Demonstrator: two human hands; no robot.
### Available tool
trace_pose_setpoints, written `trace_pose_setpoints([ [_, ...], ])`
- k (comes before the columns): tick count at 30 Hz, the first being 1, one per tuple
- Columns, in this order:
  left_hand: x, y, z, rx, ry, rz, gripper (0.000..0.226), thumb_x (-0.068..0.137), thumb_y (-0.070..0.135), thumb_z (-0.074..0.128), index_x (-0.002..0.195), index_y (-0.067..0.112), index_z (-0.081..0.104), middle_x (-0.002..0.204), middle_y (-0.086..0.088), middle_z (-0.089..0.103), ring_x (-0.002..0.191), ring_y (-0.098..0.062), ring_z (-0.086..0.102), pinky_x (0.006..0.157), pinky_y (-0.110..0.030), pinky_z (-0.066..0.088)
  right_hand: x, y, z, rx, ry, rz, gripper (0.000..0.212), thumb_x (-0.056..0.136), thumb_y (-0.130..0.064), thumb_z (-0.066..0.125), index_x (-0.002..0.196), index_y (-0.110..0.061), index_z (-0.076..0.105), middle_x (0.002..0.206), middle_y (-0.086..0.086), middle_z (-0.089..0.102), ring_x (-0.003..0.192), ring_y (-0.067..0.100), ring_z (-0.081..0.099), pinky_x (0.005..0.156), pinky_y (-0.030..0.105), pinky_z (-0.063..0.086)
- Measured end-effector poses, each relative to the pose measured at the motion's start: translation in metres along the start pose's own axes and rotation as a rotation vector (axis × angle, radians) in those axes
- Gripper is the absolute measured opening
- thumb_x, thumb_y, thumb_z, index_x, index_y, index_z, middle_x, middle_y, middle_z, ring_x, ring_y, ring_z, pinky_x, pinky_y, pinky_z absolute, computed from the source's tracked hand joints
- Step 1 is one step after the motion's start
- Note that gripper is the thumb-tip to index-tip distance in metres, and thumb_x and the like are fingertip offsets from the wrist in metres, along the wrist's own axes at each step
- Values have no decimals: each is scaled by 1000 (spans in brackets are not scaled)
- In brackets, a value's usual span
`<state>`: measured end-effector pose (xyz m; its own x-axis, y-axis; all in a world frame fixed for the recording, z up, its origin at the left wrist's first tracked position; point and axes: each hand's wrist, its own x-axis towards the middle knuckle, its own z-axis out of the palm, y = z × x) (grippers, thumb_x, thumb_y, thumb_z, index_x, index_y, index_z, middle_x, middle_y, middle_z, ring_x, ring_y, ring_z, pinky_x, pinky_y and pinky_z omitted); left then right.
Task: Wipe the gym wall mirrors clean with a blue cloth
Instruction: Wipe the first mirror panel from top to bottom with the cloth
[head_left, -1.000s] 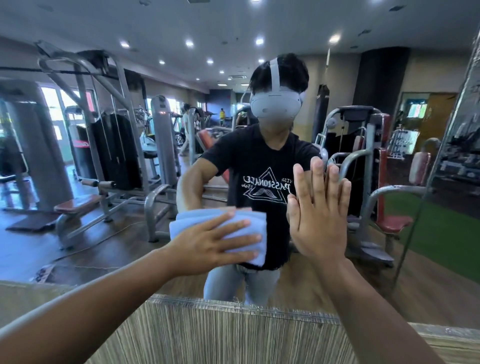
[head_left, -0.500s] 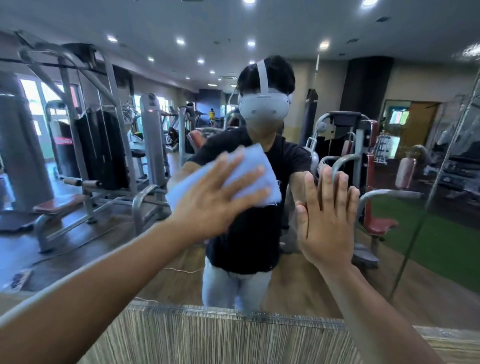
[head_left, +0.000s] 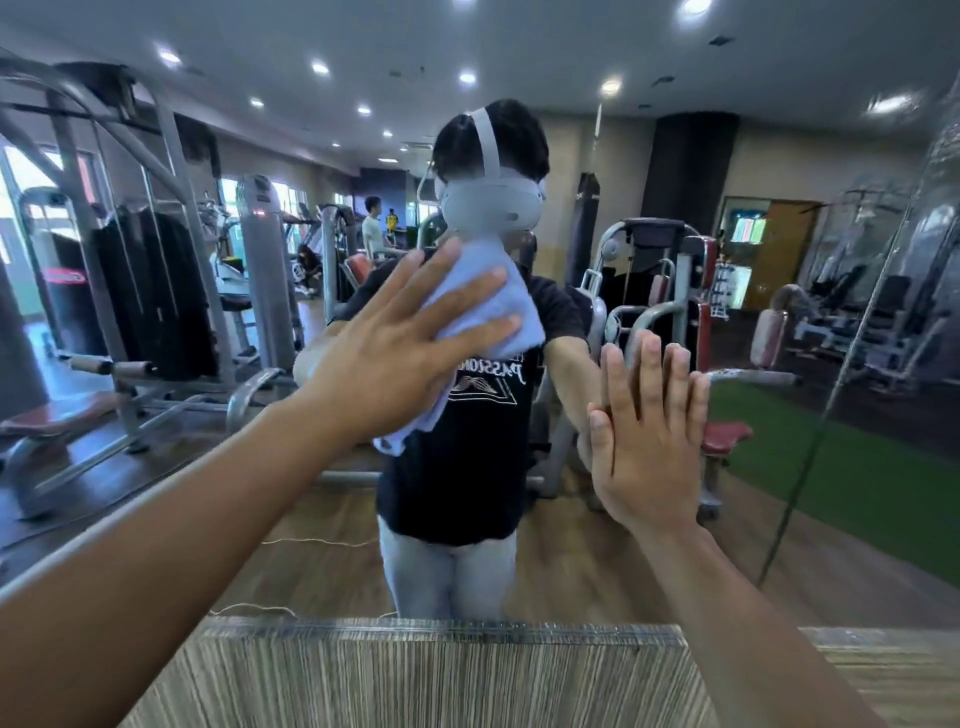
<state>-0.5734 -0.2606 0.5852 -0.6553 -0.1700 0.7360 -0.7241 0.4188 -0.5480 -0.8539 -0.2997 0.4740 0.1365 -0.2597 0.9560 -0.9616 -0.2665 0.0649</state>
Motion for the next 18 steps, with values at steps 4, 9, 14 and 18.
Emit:
trace_pose_setpoints([
  [4, 0, 30, 19, -9, 130, -101, 60, 85, -8, 57, 141, 15, 58, 153, -16, 44, 143, -50, 31, 117, -63, 27, 0, -1, -2, 4, -12, -3, 57, 110, -37, 24, 163, -16, 24, 172, 6, 1, 158, 35, 7, 128, 55, 6],
  [9, -75, 84, 50, -71, -31, 156, 41, 107, 7, 39, 139, 18, 61, 151, -9, 49, 143, -38, 37, 117, -59, 30, 2, 0, -9, -12, -29, -12, 57, 111, -37, 26, 163, -14, 25, 171, 10, 9, 157, 37, 11, 127, 55, 9],
  [14, -79, 65, 41, -45, -140, 183, 43, 106, 21, 39, 149, 22, 46, 158, -7, 37, 146, -41, 29, 123, -58, 15, 1, 11, -15, -3, -34, -80, 60, 109, -31, 37, 164, -17, 17, 171, 12, 15, 157, 34, 15, 127, 53, 15],
  [18, -16, 42, 21, 7, -48, -1, 62, 91, -1, 46, 149, 21, 42, 156, -12, 41, 144, -48, 30, 115, -64, 29, -2, 38, -29, 33, -40, -173, 60, 107, -26, 38, 164, -14, 20, 170, 12, 17, 158, 34, 14, 126, 53, 18],
])
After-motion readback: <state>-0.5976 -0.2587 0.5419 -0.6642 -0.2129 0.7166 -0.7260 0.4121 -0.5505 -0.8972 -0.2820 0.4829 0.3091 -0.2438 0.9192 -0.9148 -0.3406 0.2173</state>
